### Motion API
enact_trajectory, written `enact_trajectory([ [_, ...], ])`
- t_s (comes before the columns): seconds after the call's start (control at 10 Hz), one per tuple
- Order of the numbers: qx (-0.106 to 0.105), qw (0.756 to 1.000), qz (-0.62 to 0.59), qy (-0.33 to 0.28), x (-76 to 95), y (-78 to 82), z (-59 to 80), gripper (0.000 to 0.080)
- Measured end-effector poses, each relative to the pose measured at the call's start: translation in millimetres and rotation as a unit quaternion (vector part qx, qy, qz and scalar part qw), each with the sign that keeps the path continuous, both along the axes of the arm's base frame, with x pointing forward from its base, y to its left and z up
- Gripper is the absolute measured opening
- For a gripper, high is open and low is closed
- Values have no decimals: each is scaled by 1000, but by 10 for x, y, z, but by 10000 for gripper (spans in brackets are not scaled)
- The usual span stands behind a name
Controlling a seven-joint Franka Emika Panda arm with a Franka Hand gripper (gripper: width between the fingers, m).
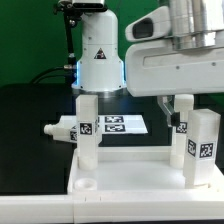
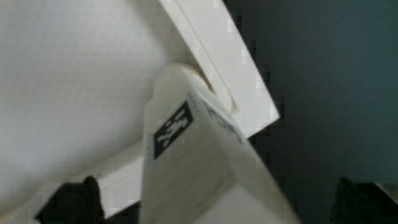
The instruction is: Assemble desk
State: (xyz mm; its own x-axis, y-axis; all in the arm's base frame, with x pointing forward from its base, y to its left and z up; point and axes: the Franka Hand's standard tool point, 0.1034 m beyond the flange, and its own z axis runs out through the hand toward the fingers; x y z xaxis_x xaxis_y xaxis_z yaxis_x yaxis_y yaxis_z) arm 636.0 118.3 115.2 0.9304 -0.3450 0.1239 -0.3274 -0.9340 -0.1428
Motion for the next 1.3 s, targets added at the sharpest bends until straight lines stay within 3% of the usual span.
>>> enact_trajectory([
  [0.1,-12,997,80,-7,-8,-18,-19,649],
  [0.4,-20,995,94,-9,-12,-77,-30,647],
  [0.6,-19,996,90,-8,-12,-82,-34,400],
  [0.7,-12,999,44,-4,-15,-89,-40,400],
  [0.8,-7,1000,11,-1,-12,-102,-39,285],
  [1.0,13,993,-118,9,-5,-120,-32,285],
  [1.1,28,974,-224,20,-17,-105,-31,285],
  [1.3,59,892,-447,39,-10,-85,-40,285],
])
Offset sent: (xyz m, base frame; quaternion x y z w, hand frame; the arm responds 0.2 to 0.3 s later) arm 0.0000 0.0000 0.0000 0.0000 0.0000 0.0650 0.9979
